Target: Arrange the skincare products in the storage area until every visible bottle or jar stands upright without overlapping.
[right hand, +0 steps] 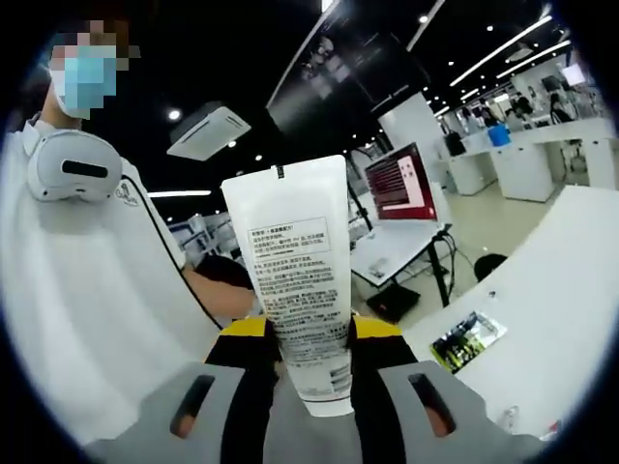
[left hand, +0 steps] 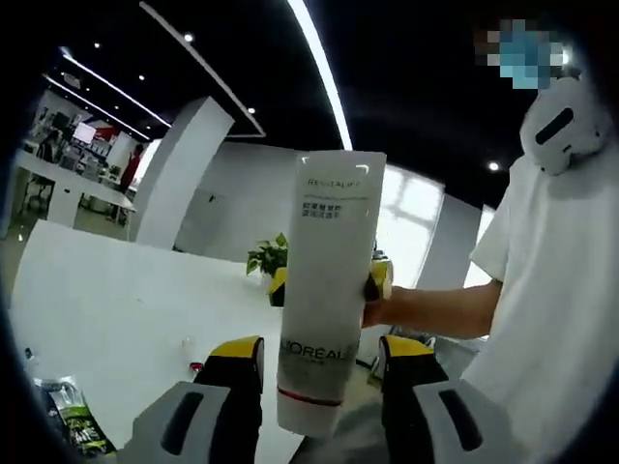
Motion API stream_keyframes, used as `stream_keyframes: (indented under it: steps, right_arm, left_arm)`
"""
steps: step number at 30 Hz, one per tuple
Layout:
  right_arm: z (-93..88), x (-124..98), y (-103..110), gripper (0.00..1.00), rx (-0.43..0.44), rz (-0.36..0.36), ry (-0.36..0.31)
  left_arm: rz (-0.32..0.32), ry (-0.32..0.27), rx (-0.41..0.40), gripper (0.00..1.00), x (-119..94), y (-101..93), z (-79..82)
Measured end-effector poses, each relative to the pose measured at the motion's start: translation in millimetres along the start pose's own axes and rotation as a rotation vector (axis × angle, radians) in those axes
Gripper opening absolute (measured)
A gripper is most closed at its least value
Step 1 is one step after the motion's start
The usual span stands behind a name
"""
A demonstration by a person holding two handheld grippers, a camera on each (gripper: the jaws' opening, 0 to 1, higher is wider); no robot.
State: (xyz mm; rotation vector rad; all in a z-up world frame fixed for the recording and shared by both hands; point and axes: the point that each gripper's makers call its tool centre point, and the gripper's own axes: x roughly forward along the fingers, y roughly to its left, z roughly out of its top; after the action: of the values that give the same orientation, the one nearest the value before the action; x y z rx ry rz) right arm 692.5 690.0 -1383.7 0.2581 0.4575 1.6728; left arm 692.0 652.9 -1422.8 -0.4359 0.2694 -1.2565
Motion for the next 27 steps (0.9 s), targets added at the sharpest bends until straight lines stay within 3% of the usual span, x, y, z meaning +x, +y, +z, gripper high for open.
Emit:
stream_keyframes:
  steps: [2, 6, 10, 12, 16, 21, 24, 27]
  right_arm:
    - [-3.1, 6.3, 4.8, 0.28, -0.039, 0.017, 0.022]
    - [-8.3, 15.6, 12.0, 0.28, -0.037, 0.051, 0.052]
    - [-10.6, 18.8, 15.0, 0.28, -0.025, 0.062, 0.059]
    - [-10.7, 19.1, 16.0, 0.29, -0.026, 0.064, 0.059]
    - [-10.1, 20.0, 13.5, 0.3, -0.028, 0.051, 0.054]
    - [3.3, 18.2, -2.8, 0.29, -0.043, -0.044, -0.057]
    - [2.6, 18.1, -13.9, 0.28, -0.123, -0.143, -0.042]
    - [9.8, 16.6, -25.9, 0.27, -0.13, -0.238, -0.057]
  left_arm:
    - [-0.022, -0.002, -0.016, 0.47, -0.8, -4.6, 1.6]
    - [-0.065, -0.005, -0.053, 0.43, -1.9, -15.0, 1.8]
    - [-0.063, 0.03, -0.059, 0.4, -6.1, -17.2, -1.0]
    - [-0.056, 0.035, -0.015, 0.39, -8.3, -17.8, -1.3]
    - [-0.028, 0.041, -0.005, 0.36, -8.5, -14.9, -1.6]
    - [0.064, 0.012, -0.053, 0.34, -10.5, 0.0, 7.2]
    - [0.144, 0.036, -0.017, 0.34, -12.6, 14.4, 5.2]
    - [0.245, 0.049, 0.001, 0.34, -13.9, 29.5, 5.2]
